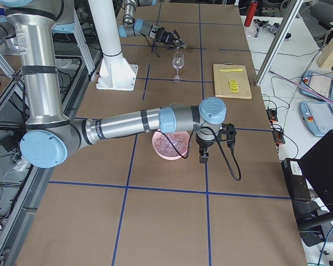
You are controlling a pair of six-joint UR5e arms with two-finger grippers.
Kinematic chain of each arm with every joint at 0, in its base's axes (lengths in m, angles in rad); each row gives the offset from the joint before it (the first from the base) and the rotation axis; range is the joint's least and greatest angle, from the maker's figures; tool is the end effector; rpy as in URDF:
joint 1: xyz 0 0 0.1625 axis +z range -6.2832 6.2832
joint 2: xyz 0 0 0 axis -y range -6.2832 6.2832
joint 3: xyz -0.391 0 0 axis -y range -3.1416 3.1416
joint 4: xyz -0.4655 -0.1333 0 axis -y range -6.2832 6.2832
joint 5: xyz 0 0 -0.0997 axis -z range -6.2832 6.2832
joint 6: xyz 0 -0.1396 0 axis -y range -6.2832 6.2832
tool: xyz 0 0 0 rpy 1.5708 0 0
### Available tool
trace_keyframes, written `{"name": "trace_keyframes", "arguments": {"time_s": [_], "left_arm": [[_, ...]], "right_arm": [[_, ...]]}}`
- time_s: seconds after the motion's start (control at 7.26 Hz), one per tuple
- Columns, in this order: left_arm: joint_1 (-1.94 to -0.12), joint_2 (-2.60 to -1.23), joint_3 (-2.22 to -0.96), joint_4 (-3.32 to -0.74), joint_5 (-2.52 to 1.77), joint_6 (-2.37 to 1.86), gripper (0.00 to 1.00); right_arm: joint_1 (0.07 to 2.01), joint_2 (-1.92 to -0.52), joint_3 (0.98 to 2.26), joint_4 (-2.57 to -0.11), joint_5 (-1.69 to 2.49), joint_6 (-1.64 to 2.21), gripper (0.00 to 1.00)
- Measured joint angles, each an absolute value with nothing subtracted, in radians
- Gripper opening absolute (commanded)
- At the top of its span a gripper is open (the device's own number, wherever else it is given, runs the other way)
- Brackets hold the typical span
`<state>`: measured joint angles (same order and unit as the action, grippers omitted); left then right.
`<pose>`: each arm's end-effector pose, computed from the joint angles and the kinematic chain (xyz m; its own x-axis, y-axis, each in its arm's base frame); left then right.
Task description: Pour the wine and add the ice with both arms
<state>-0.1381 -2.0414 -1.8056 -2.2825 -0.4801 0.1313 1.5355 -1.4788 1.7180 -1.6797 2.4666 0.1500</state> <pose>0.5695 -0.3387 0.1205 0.9039 0.3367 0.2640 -0.2723 -0.0232 0.9619 0.0032 -0.5988 0.5151 0.6192 0.0260 0.7848 -0.0582 0.9982 0.0128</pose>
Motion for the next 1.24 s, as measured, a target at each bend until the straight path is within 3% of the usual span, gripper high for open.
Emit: {"name": "trace_keyframes", "arguments": {"time_s": [1.24], "left_arm": [[-0.146,-2.056,-1.812,-2.282,-0.433,0.591,0.00]], "right_arm": [[1.536,-1.479,1.712,-1.680,2.467,0.150,1.00]]}}
